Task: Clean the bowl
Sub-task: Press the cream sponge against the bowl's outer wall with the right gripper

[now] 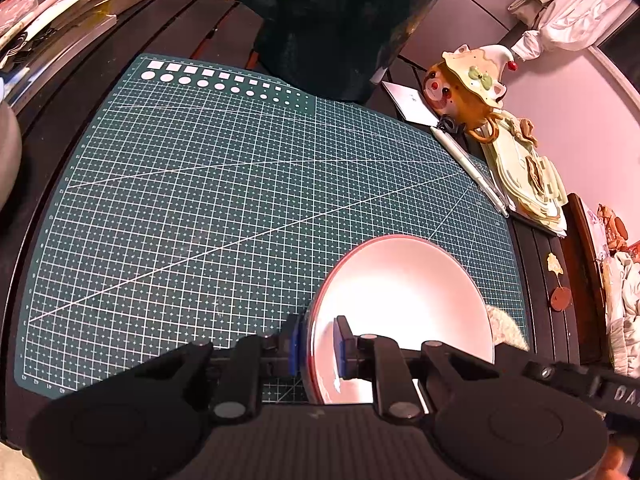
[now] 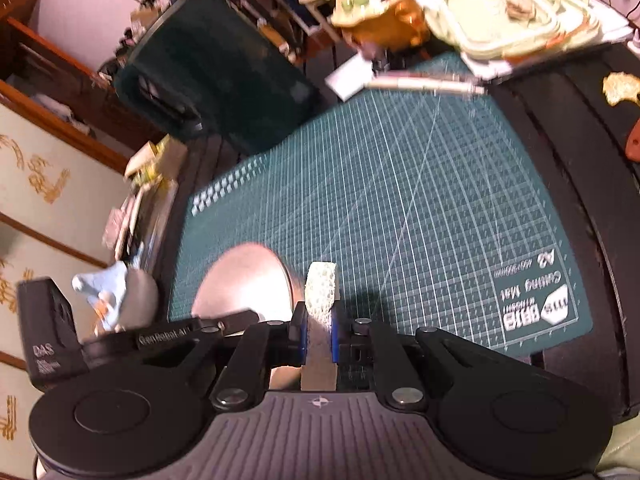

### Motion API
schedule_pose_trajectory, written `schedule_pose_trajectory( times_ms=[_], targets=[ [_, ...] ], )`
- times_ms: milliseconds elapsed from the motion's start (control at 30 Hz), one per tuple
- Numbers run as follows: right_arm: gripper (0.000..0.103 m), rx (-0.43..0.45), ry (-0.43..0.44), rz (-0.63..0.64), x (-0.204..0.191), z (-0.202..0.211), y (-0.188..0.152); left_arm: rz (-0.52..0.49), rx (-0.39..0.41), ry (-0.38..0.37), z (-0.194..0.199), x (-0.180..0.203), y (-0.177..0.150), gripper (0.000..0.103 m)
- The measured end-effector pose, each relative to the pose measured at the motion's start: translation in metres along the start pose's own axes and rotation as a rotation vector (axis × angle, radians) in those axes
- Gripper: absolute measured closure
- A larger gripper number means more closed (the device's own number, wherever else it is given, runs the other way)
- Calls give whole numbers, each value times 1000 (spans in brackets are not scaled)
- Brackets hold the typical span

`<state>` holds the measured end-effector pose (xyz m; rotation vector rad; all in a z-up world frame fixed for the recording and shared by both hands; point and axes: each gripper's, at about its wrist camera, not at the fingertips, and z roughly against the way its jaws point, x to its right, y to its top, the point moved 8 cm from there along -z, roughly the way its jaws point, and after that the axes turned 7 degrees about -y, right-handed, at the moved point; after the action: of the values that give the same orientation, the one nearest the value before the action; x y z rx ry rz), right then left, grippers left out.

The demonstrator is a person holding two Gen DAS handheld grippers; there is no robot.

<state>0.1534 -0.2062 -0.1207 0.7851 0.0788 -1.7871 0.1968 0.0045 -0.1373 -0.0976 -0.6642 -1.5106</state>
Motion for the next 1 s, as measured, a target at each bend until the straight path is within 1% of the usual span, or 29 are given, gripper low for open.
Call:
schedule_pose_trajectory(
  times_ms=[133, 267, 300, 333, 533, 633, 733, 833, 900, 1000],
  targets=[
    [93, 47, 30, -21, 1, 12, 10, 0, -2, -1, 0, 0, 0, 88],
    [92, 9, 7, -7, 3, 5, 3, 1, -3, -4, 0, -1, -1, 88],
    [92, -19, -2, 2, 3, -1, -2, 0, -4, -3, 0, -1, -1, 88],
    [92, -26, 0, 1, 3, -2, -3, 0, -4, -3, 0, -1, -1, 88],
    [92, 51, 39, -28, 2, 16, 12, 1, -7, -4, -1, -1, -1, 88],
    [92, 29, 27, -27, 5, 11, 7, 2, -7, -5, -1, -1, -1, 88],
    [92, -16, 9, -9, 6, 3, 0, 3, -7, -4, -1, -1, -1, 88],
    [92, -16, 13, -11, 5, 2, 1, 3, -7, -4, -1, -1, -1, 88],
    [92, 36, 40, -28, 4, 13, 11, 2, -8, -4, -1, 0, -1, 88],
    [92, 51, 53, -36, 4, 17, 13, 3, -9, -4, -1, 0, 0, 88]
  ],
)
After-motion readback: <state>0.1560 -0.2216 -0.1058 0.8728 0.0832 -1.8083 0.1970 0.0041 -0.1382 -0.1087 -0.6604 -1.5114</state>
